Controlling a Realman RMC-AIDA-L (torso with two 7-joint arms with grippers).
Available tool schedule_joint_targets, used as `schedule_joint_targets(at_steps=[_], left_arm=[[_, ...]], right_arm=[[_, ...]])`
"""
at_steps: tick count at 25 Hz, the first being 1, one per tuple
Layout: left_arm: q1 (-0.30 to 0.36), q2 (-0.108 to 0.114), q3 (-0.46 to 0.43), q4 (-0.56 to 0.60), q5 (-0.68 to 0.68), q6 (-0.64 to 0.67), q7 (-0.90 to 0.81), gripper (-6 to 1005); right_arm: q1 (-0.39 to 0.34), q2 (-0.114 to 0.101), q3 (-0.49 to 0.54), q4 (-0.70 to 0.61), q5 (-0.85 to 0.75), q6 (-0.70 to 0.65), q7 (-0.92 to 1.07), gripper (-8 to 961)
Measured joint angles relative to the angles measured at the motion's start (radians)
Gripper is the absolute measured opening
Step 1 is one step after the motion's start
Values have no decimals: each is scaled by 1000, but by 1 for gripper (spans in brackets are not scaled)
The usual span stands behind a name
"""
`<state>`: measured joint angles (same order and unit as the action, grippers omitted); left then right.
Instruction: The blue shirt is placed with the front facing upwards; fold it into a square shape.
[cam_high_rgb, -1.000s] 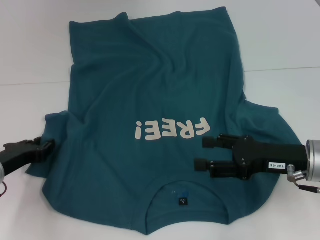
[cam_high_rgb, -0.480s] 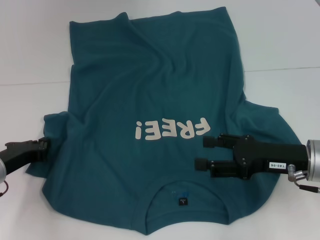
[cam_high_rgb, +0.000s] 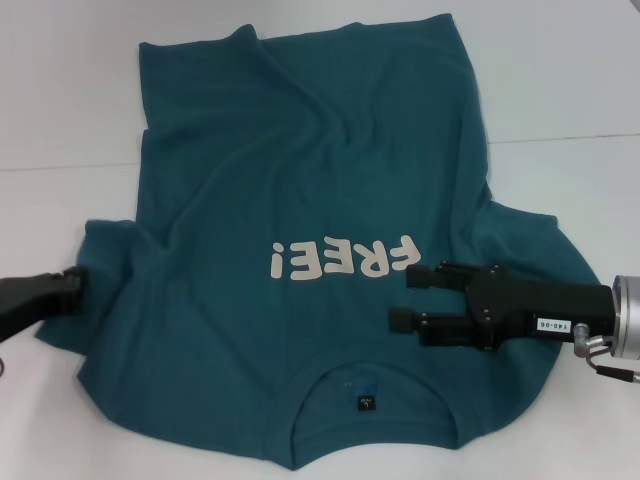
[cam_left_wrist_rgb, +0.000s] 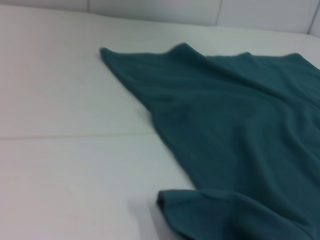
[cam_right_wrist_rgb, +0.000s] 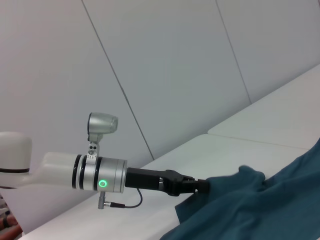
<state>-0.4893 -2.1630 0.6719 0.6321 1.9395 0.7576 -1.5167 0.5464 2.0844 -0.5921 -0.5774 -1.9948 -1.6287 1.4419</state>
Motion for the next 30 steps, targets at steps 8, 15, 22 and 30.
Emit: schedule_joint_targets(at_steps=[8, 15, 22, 30], left_arm=[[36, 4, -3, 92, 4, -22, -45, 2], [39, 8, -16, 131, 22, -42, -49, 2], [29, 9, -5, 145, 27, -47, -60, 2], [42, 3, 16, 158, 29, 35, -108, 3]], right_arm=[[7, 1, 0, 23, 6, 14, 0, 890], [10, 2, -7, 35, 21, 17, 0, 891], [11, 2, -11, 36, 30, 18, 0, 890], [10, 2, -11, 38, 30, 18, 0, 891]])
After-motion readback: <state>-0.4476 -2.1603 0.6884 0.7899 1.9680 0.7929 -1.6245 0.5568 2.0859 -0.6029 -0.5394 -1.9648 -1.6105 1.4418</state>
